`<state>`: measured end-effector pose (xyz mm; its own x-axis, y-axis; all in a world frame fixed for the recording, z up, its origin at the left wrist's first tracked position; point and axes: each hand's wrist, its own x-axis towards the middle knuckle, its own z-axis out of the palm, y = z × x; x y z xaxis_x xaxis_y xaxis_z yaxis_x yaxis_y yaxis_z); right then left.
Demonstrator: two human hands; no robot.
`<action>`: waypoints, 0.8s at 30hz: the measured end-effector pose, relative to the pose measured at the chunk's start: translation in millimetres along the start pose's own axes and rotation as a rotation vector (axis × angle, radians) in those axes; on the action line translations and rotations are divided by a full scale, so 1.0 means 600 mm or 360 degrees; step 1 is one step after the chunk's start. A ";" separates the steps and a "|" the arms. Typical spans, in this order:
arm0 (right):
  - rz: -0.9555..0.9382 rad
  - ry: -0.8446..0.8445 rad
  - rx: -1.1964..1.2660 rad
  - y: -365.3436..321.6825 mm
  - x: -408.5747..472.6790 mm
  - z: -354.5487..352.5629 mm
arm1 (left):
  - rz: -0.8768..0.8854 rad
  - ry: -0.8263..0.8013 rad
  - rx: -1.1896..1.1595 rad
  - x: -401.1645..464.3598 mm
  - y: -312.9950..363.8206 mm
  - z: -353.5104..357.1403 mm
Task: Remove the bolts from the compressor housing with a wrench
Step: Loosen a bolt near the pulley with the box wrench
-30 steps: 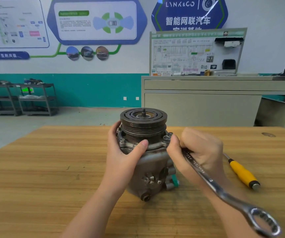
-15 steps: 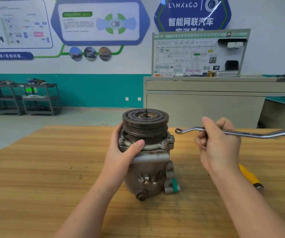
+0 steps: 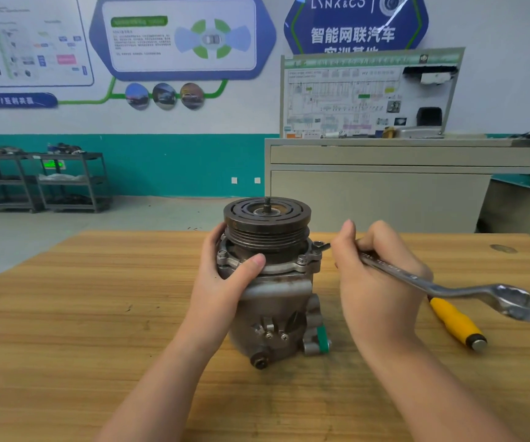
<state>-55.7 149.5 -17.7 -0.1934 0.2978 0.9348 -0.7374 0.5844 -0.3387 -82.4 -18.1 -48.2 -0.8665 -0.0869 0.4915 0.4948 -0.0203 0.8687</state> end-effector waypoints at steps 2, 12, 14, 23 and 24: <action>0.0086 0.0025 0.0023 0.001 0.000 0.002 | 0.0003 0.0015 0.0032 0.000 0.002 0.000; 0.0189 -0.0190 0.0198 0.020 0.019 -0.004 | 0.0062 0.0069 0.0100 -0.007 0.005 0.004; 0.0721 -0.0258 0.0534 0.050 0.037 -0.010 | 0.0061 0.0077 0.0105 -0.005 0.003 0.002; 0.2411 0.0330 0.1890 0.121 0.031 0.005 | -0.0327 0.0218 -0.0563 0.026 0.006 -0.023; 0.2317 0.0281 0.1799 0.118 0.034 0.001 | -0.0400 0.0230 -0.0686 0.034 0.008 -0.025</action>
<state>-112.0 196.4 -22.7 -0.9878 0.1507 -0.0396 -0.1142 -0.8731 -0.4740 -96.5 -35.1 -35.0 -0.9592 -0.1629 0.2310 0.2811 -0.4640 0.8401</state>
